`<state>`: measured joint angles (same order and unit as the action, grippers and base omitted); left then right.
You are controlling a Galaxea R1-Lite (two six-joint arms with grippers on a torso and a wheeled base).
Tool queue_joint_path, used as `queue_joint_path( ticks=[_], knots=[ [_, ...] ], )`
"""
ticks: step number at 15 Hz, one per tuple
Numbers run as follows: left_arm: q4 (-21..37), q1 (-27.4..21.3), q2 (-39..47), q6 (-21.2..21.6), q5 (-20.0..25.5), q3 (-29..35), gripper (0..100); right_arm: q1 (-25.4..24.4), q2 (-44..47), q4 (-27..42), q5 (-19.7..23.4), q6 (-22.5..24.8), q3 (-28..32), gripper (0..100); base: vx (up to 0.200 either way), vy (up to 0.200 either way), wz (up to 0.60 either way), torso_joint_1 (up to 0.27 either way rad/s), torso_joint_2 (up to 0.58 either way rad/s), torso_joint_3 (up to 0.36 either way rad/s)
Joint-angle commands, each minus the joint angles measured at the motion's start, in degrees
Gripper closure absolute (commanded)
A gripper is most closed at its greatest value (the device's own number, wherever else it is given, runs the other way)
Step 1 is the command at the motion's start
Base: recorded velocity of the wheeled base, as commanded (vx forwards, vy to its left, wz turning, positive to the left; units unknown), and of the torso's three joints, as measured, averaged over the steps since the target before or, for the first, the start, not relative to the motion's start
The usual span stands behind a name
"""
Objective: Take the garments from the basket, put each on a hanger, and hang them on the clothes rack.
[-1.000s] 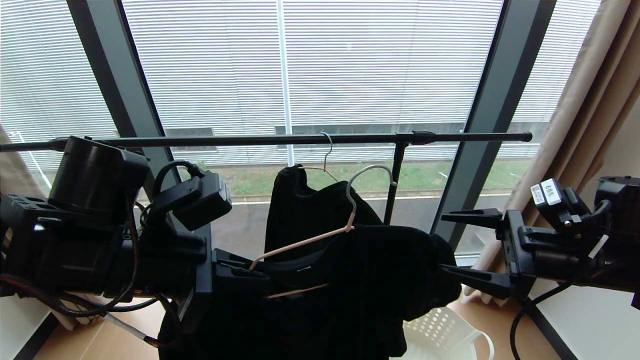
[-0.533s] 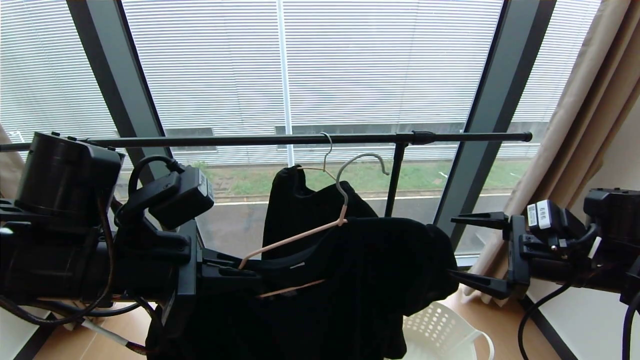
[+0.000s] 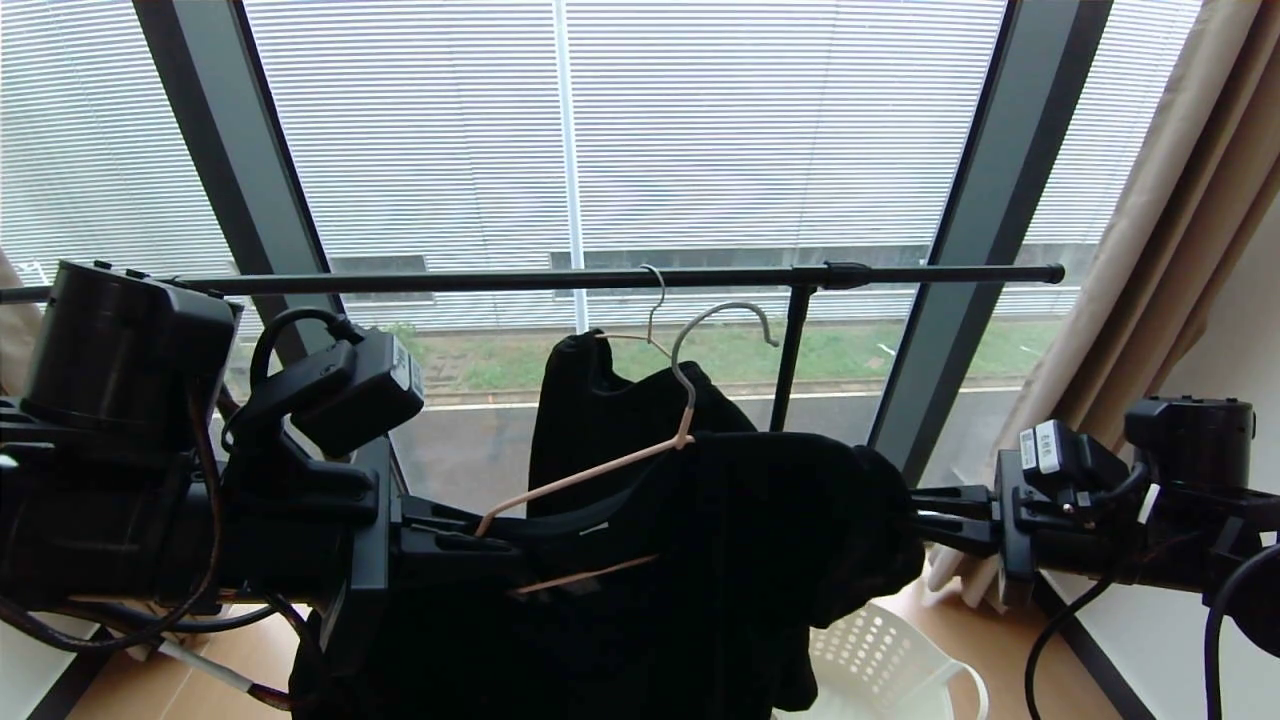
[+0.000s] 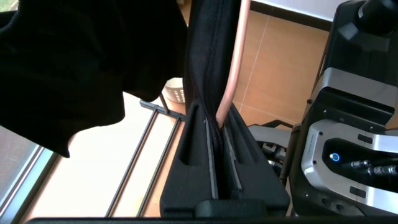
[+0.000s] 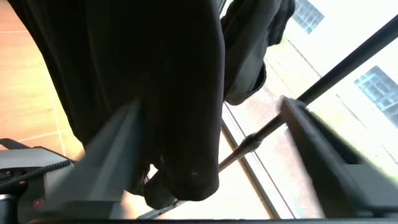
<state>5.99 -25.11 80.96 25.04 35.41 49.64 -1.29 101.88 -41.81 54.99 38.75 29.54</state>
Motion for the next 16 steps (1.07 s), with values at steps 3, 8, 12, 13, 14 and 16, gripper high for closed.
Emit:
queue_joint_path(
  ticks=[3, 8, 12, 13, 14, 16],
  knots=[
    [-0.01, 0.06, -0.01, -0.08, 0.01, -0.07, 100, 0.76, 0.43, -0.11, 0.03, 0.01, 0.43, 100, 0.000, 0.000, 0.00, 0.000, 0.00, 0.000],
    [-0.01, 0.94, -0.71, -0.08, 0.01, -0.16, 100, 6.57, 0.43, -0.02, 0.12, -0.08, 2.72, 100, 0.000, 0.000, 0.00, 0.000, 0.00, 0.000],
    [-0.01, 1.29, -0.80, -0.08, 0.01, -0.16, 100, 9.29, 0.96, 0.24, 0.12, -0.17, 4.30, 100, 0.000, 0.000, 0.00, 0.000, 0.00, 0.000],
    [-0.01, 1.38, -0.98, -0.08, 0.01, -0.07, 100, 9.82, 1.22, 0.51, 0.20, -0.17, 4.74, 100, 0.000, 0.000, 0.00, 0.000, 0.00, 0.000],
    [-0.01, 1.38, -1.07, -0.08, 0.01, -0.16, 100, 10.43, 1.66, 0.51, 0.20, -0.26, 4.92, 100, 0.000, 0.000, 0.00, 0.000, 0.00, 0.000],
    [-0.01, 1.47, -1.15, -0.08, 0.01, -0.16, 100, 10.96, 2.19, 0.51, 0.20, -0.26, 5.53, 100, 0.000, 0.000, 0.00, 0.000, 0.00, 0.000]
  ],
)
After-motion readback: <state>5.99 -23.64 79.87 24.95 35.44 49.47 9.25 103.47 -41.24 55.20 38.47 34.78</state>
